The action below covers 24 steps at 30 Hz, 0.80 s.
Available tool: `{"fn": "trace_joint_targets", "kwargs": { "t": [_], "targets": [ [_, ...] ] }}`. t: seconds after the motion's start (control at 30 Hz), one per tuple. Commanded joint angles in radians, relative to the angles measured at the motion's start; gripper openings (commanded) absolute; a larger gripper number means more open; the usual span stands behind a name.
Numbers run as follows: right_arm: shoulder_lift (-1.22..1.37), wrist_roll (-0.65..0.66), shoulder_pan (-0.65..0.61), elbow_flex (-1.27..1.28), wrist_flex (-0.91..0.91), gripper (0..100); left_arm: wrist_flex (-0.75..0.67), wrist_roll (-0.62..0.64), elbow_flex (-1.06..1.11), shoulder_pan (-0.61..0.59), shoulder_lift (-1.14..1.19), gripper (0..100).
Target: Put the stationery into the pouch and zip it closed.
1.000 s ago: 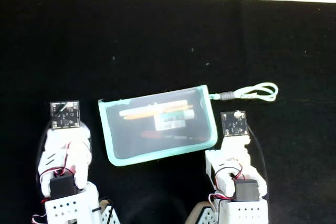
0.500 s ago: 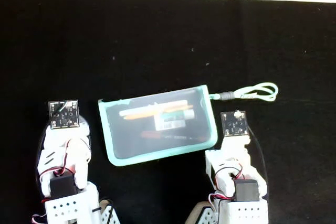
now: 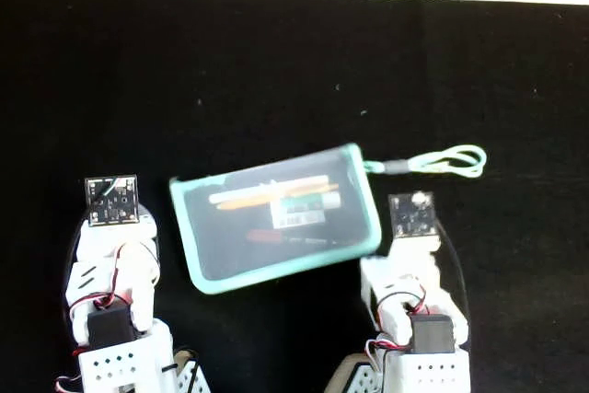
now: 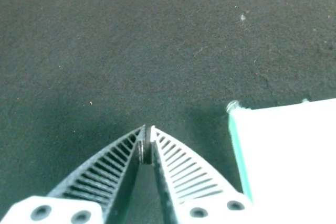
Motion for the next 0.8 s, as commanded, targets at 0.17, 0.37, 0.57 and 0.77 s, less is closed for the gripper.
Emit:
{"fn": "trace_joint_targets", "kwargs": {
  "t": [0.17,0.37,0.57,0.77],
  "targets": [
    [-0.012,0.011,0.004,0.13,-0.312,0.6,0.064,-0.046,0.002,-0.001,-0.005,3],
    [-0.013,0.011,0.004,0.113,-0.36,0.6,0.078,-0.104,-0.022,-0.002,0.002,3],
    [-0.008,0.011,0.004,-0.111,-0.219,6.4,0.206,-0.104,-0.142,-0.002,0.002,3],
    [-0.007,0.095,0.001,-0.285,-0.024,17.3,0.278,-0.135,-0.197,-0.001,0.002,3]
  ]
}}
